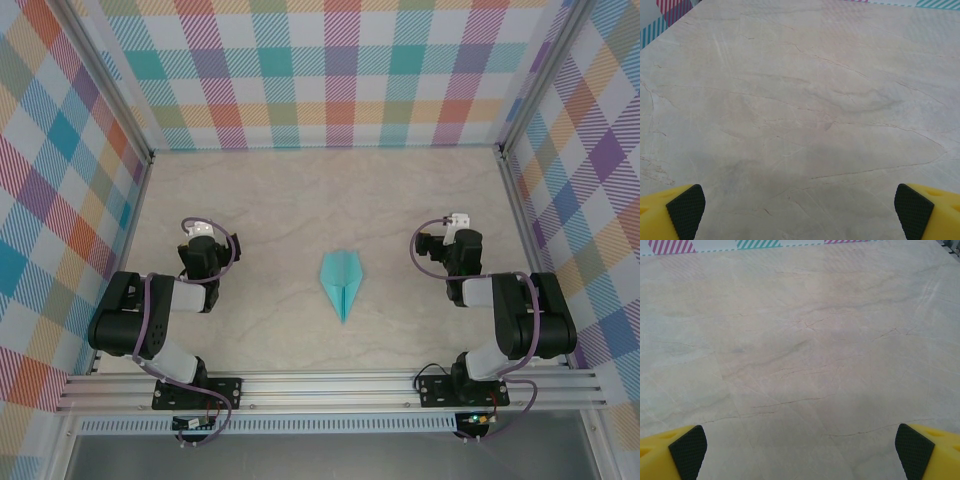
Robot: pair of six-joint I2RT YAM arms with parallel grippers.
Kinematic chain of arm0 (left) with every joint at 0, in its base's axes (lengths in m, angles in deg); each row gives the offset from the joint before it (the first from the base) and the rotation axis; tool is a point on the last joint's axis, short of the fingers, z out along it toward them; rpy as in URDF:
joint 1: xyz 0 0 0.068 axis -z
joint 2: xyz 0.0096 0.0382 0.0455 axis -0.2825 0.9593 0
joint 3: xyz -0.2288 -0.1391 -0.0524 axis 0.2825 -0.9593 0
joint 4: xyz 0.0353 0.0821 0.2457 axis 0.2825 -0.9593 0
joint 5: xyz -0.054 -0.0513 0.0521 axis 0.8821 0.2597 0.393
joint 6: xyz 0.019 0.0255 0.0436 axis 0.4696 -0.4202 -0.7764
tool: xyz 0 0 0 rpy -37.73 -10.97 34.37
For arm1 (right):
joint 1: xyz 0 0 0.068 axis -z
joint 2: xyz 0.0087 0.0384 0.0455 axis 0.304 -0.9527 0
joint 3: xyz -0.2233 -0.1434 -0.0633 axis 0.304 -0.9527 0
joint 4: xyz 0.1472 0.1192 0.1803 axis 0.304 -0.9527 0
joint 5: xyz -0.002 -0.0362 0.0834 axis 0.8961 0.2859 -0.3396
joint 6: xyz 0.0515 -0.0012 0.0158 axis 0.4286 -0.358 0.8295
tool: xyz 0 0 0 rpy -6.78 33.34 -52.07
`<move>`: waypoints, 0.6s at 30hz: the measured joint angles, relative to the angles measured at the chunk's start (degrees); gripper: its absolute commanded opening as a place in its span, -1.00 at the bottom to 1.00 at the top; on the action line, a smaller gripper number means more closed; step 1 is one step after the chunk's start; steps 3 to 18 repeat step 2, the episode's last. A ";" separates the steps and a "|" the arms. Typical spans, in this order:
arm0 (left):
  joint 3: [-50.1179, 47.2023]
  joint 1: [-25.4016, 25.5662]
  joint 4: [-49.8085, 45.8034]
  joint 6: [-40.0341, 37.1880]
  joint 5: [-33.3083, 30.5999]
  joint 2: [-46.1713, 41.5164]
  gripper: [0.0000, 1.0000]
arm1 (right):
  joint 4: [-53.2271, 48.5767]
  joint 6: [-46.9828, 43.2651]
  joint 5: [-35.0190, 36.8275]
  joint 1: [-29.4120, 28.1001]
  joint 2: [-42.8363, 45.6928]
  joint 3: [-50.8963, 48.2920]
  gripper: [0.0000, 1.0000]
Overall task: Fold a paper plane with a square sheet of paper (pick it up from the middle)
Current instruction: Reset both arms
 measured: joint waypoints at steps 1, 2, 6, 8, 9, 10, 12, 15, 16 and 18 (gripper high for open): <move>0.00 0.00 0.00 0.00 0.00 0.00 1.00 | 0.00 -0.02 0.00 0.00 0.00 0.00 0.99; 0.00 0.00 0.00 0.00 0.00 0.00 1.00 | 0.00 0.00 0.00 0.00 0.00 0.00 0.99; 0.00 0.00 0.00 0.00 0.00 0.00 1.00 | 0.00 0.00 0.00 0.00 0.00 0.00 0.99; 0.00 0.00 0.00 0.00 0.00 0.00 1.00 | 0.00 0.00 0.00 0.00 0.00 0.00 0.99; 0.00 0.00 0.00 0.00 0.00 0.00 1.00 | 0.00 0.00 0.00 0.00 0.00 0.00 0.99; 0.00 0.00 0.00 0.00 0.00 0.00 1.00 | 0.00 0.00 0.00 0.00 0.00 0.00 0.99; 0.00 0.00 0.00 0.00 0.00 0.00 1.00 | 0.00 0.00 0.00 0.00 0.00 0.00 0.99; 0.00 0.00 0.00 0.00 0.00 0.00 1.00 | 0.00 0.00 0.00 0.00 0.00 0.00 0.99; 0.00 0.00 0.00 0.00 0.00 0.00 1.00 | 0.00 0.00 0.00 0.00 0.00 0.00 0.99; 0.00 0.00 0.00 0.00 0.00 0.00 1.00 | 0.00 0.00 0.00 0.00 0.00 0.00 0.99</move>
